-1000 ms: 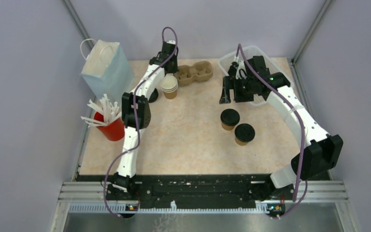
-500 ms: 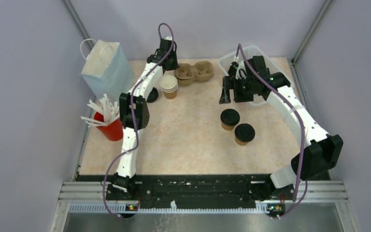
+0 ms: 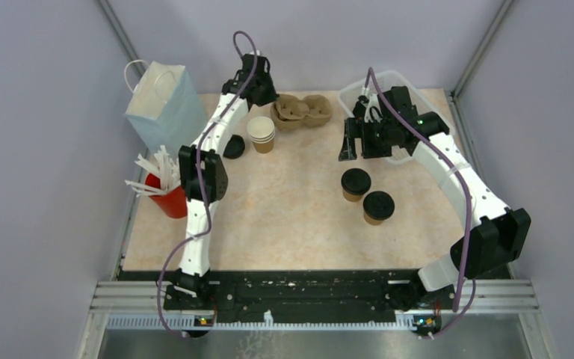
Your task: Pack the takeout coffee
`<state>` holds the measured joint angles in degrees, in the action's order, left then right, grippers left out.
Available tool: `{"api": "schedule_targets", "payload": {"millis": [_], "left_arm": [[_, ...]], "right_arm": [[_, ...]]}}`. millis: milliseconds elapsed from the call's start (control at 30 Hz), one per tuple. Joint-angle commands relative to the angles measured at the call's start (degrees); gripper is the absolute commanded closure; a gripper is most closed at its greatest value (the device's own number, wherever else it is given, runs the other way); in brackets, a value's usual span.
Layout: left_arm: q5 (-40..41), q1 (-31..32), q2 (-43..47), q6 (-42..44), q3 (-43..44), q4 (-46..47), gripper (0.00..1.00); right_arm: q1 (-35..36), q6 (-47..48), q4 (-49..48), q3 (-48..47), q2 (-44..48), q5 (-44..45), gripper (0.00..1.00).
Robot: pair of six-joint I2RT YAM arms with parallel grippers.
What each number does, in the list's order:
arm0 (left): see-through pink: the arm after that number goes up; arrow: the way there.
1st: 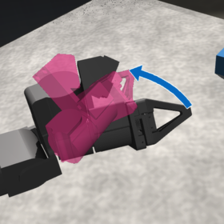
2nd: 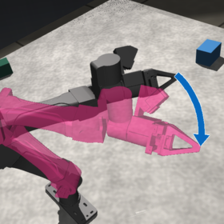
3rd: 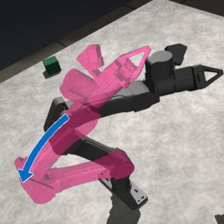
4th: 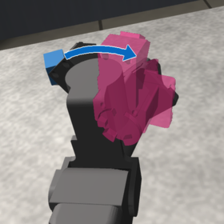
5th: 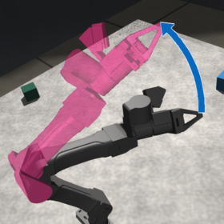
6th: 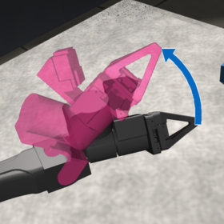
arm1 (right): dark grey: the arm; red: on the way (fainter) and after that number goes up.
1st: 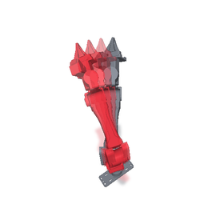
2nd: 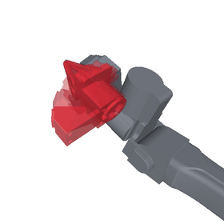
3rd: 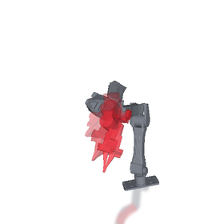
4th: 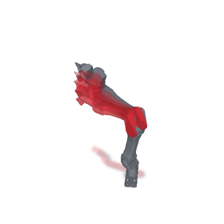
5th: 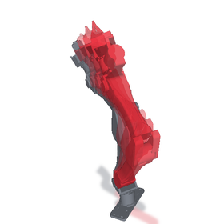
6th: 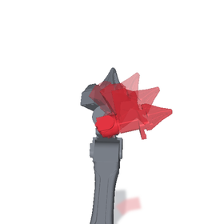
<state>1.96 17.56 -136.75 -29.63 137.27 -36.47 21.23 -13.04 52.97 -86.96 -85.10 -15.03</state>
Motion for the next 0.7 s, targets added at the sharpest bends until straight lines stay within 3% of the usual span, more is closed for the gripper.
{"api": "schedule_targets", "payload": {"millis": [0, 267, 667], "left_arm": [[-9.93, -2.09, 5.11, -11.86, -2.52, 2.36, 1.0], [-19.67, -4.23, 1.83, -18.46, -6.17, 6.52, 1.0], [-22.22, -4.88, -0.88, -15.11, -7.81, 7.83, 0.98]], "right_arm": [[-0.15, 0.65, -1.79, 0.44, 1.97, -0.88, 0.19], [-0.14, 0.89, -1.61, 0.76, 2.9, -0.01, 0.19], [-0.14, 1.17, -1.49, 0.31, 2.63, 0.61, 0.19]]}}
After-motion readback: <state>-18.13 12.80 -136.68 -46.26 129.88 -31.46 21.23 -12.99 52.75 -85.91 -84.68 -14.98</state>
